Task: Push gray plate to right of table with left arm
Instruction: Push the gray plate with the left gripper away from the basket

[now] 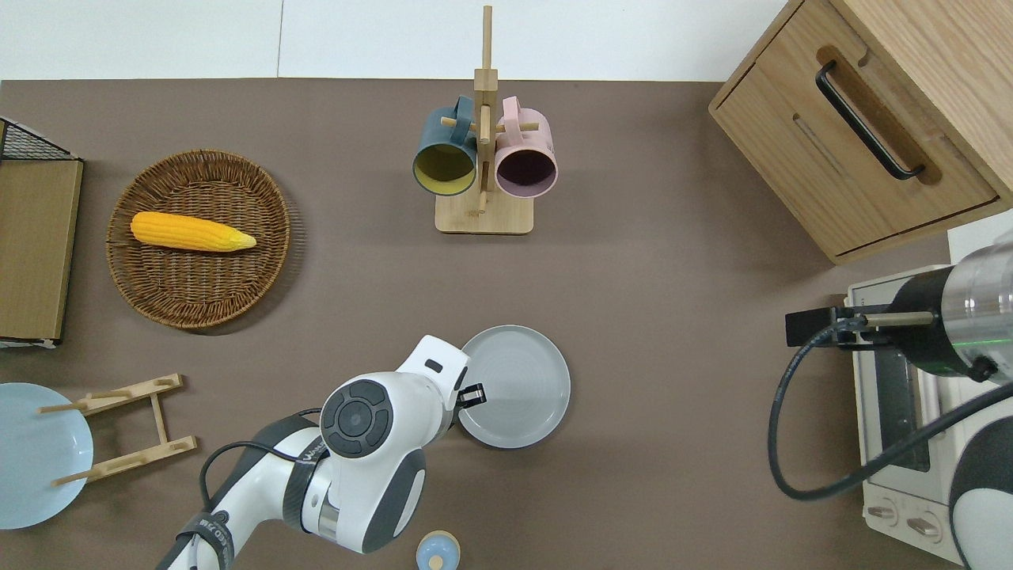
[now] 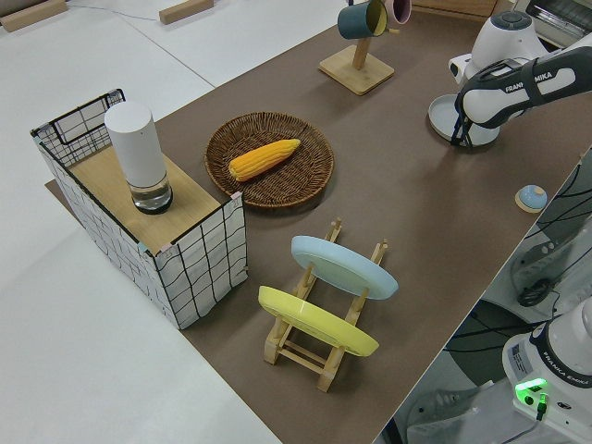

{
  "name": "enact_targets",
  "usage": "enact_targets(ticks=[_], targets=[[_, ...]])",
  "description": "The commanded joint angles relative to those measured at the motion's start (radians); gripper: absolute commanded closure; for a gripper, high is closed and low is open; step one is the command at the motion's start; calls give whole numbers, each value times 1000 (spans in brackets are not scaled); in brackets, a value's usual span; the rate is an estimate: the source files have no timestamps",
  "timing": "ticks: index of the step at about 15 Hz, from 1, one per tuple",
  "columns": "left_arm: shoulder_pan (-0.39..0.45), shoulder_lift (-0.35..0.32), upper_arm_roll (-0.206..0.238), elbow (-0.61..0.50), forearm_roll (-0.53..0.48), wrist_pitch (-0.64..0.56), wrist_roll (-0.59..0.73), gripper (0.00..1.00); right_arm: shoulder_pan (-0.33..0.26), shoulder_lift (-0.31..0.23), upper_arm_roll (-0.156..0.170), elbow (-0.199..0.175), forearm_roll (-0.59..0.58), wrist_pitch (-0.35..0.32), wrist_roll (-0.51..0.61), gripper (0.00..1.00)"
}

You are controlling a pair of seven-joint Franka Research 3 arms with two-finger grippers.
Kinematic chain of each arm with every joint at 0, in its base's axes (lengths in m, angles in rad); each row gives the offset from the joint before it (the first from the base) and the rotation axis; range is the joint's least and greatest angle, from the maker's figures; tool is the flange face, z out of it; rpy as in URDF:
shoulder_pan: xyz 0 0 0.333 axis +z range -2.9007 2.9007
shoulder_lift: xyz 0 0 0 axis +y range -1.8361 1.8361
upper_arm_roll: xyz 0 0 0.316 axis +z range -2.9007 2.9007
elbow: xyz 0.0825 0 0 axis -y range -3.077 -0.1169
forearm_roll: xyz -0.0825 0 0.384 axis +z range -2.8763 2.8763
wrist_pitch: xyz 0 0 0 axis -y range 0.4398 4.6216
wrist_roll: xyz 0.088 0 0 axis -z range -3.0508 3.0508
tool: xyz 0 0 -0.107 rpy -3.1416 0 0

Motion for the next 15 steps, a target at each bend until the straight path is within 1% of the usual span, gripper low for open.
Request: enact_targets(ticks=[1,3,4,6,9,15], targets=[[-54,127,12,65,-16,50,-12,1000,-24,-27,15,-27,21,0,10,5],[-96,174,12,115,-74,65,-18,1000,-24,-27,15,-27,21,0,10,5],[-110,188,12,125,-85,82,-21,1000,-24,-27,15,-27,21,0,10,5],[-134,213,12,154,-93,96,-49,1000,-24,-27,15,-27,21,0,10,5],[-154,256,10,230,-94,96,-98,1000,-24,-27,15,-27,21,0,10,5],[-168,269,0,263,-93,96,-146,1000,-24,-27,15,-27,21,0,10,5]])
